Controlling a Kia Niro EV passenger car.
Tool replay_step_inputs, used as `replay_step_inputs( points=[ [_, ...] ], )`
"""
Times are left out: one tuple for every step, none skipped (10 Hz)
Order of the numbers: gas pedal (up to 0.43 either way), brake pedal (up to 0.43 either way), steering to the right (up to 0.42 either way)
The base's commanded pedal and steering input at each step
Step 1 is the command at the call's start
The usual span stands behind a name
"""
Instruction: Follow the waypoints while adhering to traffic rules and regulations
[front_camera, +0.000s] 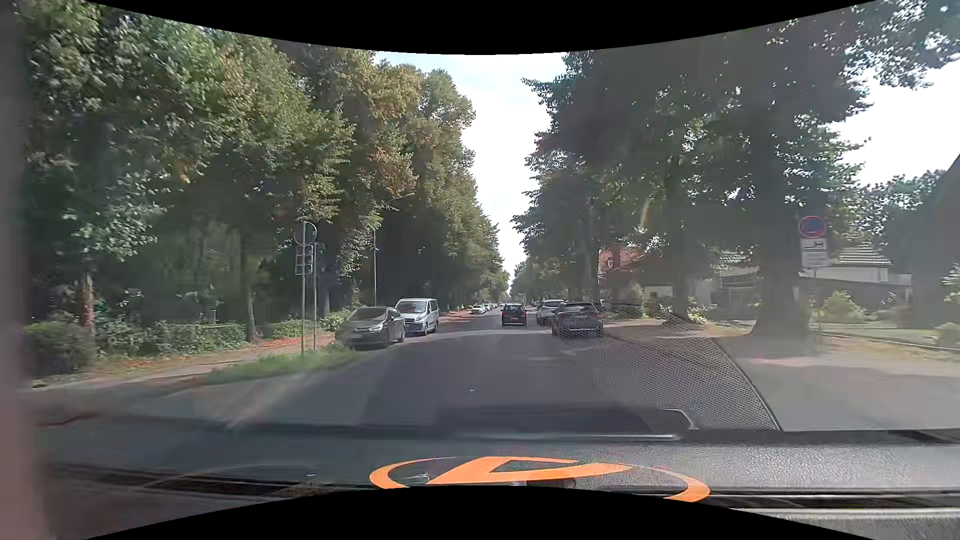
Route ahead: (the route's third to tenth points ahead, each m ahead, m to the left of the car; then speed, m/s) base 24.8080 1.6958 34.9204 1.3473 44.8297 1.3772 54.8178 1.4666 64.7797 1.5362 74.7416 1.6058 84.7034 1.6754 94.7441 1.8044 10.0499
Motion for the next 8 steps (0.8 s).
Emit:
replay_step_inputs(
  points=[
    [0.087,0.000,0.001],
    [0.087,0.000,0.001],
    [0.087,0.000,0.001],
    [0.087,0.000,0.001],
    [0.087,0.000,0.001],
    [0.087,0.000,0.001],
    [0.087,0.000,0.001],
    [0.087,0.000,0.001]
  ],
)
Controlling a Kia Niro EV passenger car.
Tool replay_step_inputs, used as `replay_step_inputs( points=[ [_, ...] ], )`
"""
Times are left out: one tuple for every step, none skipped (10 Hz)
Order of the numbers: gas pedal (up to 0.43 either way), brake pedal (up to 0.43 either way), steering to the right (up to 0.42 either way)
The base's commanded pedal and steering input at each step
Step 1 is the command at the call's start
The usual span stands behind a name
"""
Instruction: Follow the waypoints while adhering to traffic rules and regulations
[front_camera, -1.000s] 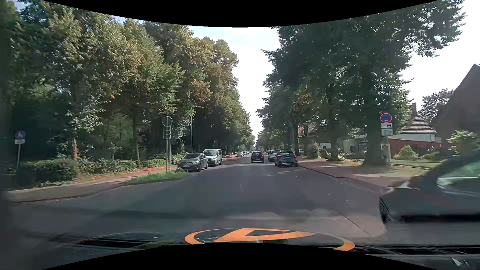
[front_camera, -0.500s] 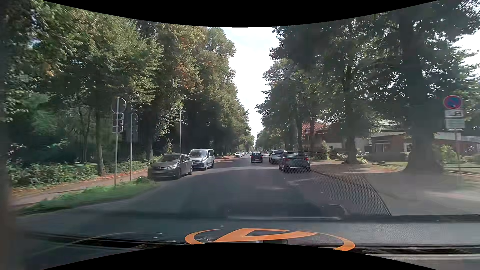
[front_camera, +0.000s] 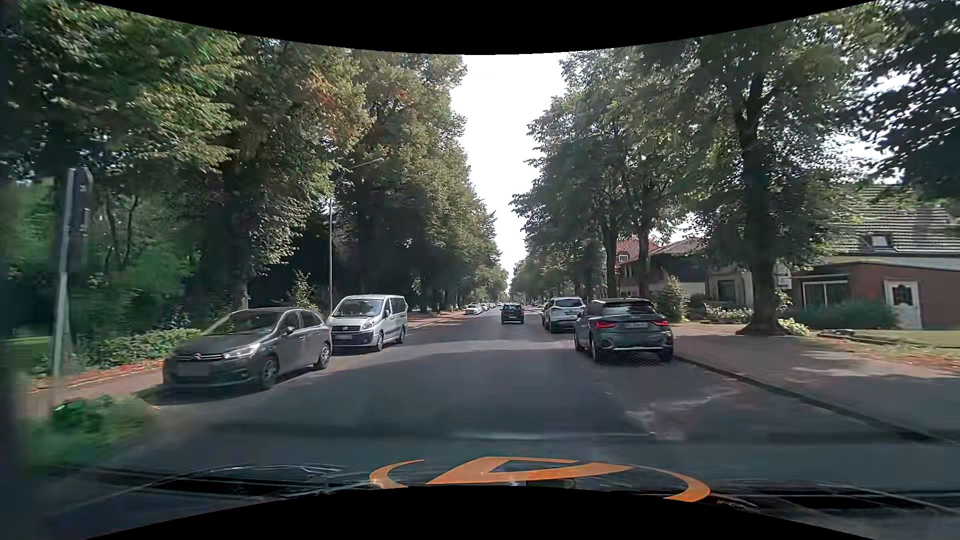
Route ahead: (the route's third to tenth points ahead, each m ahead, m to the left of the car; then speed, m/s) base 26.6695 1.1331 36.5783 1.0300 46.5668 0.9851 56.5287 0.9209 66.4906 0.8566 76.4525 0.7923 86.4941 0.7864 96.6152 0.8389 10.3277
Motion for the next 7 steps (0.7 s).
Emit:
replay_step_inputs(
  points=[
    [0.087,0.000,0.001],
    [0.087,0.000,0.001],
    [0.087,0.000,0.001],
    [0.087,0.000,0.001],
    [0.087,0.000,0.001],
    [0.087,0.000,0.001],
    [0.087,0.000,-0.001]
  ],
)
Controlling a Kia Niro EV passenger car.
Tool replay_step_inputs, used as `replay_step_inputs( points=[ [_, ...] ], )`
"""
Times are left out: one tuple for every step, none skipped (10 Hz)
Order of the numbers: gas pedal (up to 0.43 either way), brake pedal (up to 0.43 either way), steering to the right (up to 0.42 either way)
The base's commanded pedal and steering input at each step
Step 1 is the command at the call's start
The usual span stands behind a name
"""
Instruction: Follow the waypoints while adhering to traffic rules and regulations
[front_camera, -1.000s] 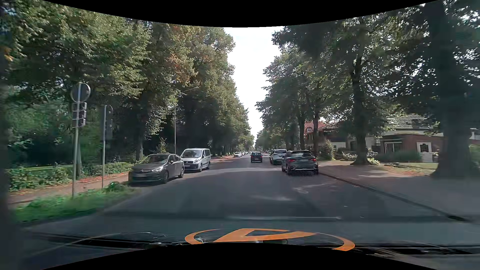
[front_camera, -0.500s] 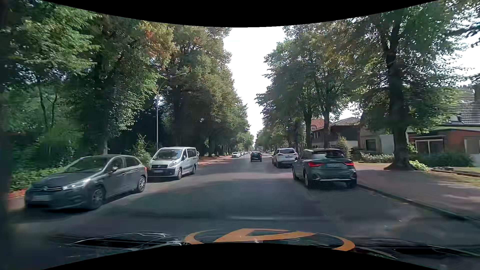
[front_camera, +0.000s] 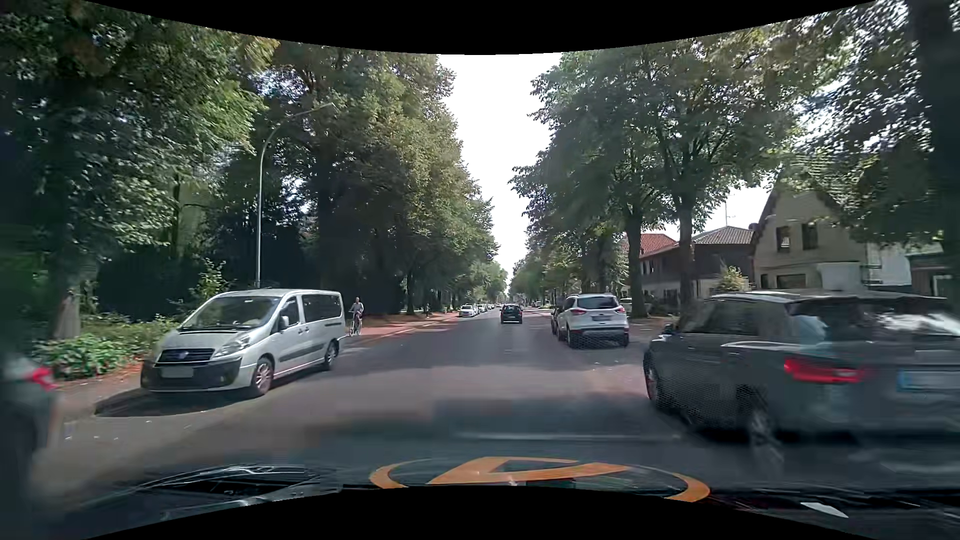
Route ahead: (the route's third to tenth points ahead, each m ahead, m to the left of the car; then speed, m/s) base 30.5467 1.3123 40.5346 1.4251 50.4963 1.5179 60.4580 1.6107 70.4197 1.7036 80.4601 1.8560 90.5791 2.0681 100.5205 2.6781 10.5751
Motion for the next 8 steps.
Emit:
replay_step_inputs(
  points=[
    [0.087,0.000,-0.003],
    [0.087,0.000,-0.003],
    [0.087,0.000,-0.003],
    [0.087,0.000,-0.003],
    [0.087,0.000,-0.003],
    [0.087,0.000,-0.003],
    [0.087,0.000,-0.003],
    [0.087,0.000,-0.002]
  ],
)
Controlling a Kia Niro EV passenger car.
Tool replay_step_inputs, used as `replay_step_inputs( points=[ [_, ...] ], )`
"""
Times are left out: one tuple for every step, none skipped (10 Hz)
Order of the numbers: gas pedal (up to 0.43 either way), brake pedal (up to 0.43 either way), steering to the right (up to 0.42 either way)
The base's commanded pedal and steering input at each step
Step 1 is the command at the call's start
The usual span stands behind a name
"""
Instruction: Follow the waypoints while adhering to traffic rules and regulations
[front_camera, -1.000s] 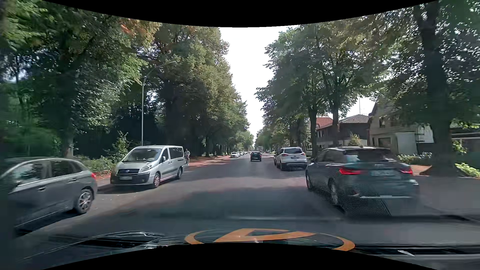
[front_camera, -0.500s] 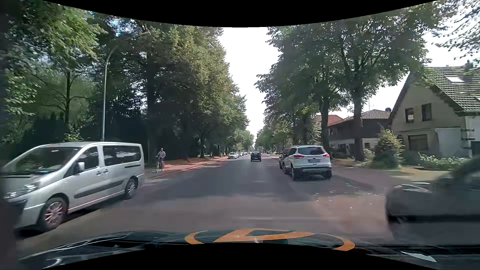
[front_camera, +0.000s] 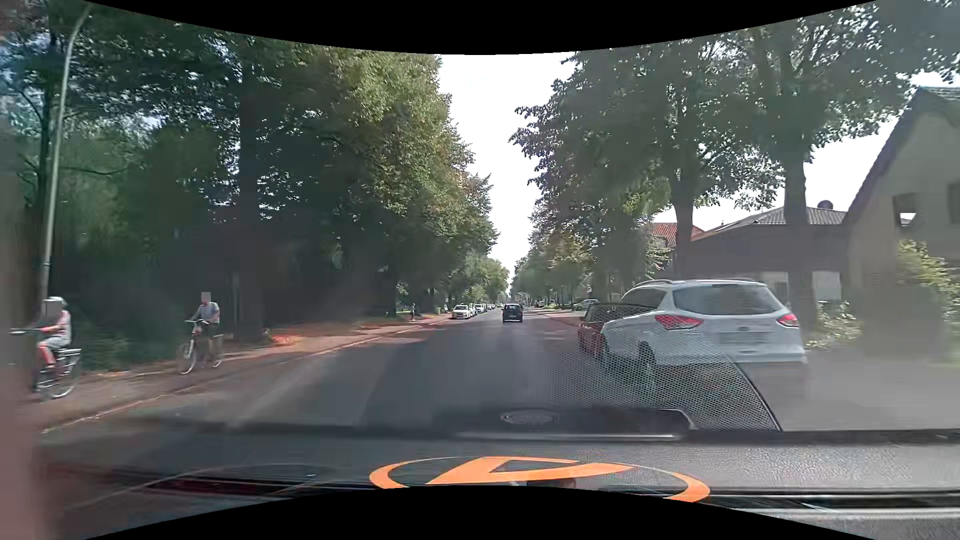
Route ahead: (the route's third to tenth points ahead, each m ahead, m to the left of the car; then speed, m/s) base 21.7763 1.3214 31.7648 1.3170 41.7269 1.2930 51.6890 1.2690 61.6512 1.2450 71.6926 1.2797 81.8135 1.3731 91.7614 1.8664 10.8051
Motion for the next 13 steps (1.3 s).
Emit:
replay_step_inputs(
  points=[
    [0.087,0.000,-0.002],
    [0.087,0.000,-0.002],
    [0.087,0.000,-0.002],
    [0.087,0.000,-0.002],
    [0.087,0.000,-0.002],
    [0.087,0.000,-0.002],
    [0.087,0.000,-0.002],
    [0.087,0.000,-0.002],
    [0.087,0.000,-0.002],
    [0.087,0.000,-0.002],
    [0.087,0.000,-0.002],
    [0.087,0.000,-0.002],
    [0.087,0.000,-0.002]
  ],
)
